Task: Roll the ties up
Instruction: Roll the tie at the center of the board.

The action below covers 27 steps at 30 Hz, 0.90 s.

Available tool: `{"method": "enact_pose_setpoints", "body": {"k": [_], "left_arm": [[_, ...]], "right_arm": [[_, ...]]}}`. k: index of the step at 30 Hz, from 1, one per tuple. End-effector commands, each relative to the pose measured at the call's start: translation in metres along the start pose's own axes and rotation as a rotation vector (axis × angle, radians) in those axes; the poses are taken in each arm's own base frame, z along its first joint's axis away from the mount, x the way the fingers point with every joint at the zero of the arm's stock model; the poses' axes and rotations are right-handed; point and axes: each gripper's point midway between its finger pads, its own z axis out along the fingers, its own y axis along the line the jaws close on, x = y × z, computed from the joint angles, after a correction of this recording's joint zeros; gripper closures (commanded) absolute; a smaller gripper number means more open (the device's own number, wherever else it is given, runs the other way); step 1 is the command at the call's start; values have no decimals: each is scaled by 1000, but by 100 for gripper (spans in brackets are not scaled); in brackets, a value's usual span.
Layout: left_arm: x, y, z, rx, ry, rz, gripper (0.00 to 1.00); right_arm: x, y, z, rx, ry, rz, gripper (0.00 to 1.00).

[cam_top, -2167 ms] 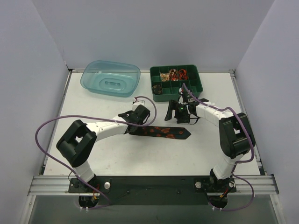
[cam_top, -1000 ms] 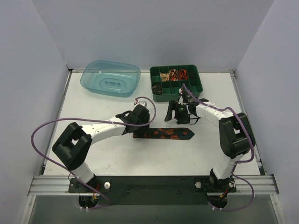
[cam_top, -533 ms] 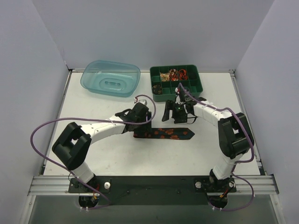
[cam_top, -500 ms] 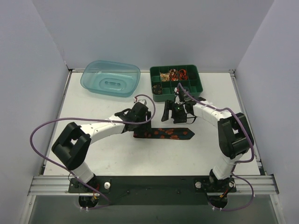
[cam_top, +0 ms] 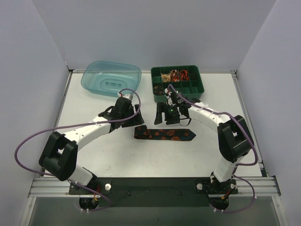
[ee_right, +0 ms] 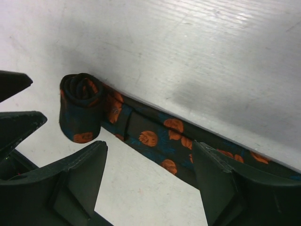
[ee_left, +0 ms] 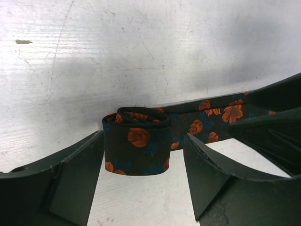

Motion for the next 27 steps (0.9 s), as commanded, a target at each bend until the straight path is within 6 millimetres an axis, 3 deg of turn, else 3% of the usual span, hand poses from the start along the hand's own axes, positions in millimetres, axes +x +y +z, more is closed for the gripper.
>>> {"method": "enact_pose_setpoints", "body": {"k": [1, 4, 5, 7, 8, 11, 19, 27], "left_arm": [[-23, -14, -16, 86, -73, -9, 23], [-20, 2, -19, 58, -68, -31, 23], [-19, 6, -19, 55, -61, -40, 23], [-15, 19, -21, 46, -56, -68, 21], [-14, 20, -21, 63, -48, -78, 19], [-11, 31, -24, 92, -55, -119, 10], [1, 45, -25, 202, -37, -186, 4], [6, 41, -15, 299, -26, -209, 4]], "right_arm": [[-18, 41, -25, -97, -67, -76, 28], [-17, 59, -24, -146, -69, -106, 42], [-20, 64, -24, -156, -72, -112, 53], [-15, 75, -20, -181, -58, -133, 67], [-14, 79, -18, -188, -58, -142, 83], [-10, 90, -10, -200, -39, -164, 99], [0, 117, 12, -225, 29, -222, 100], [8, 100, 39, -157, 85, -214, 100]]}}
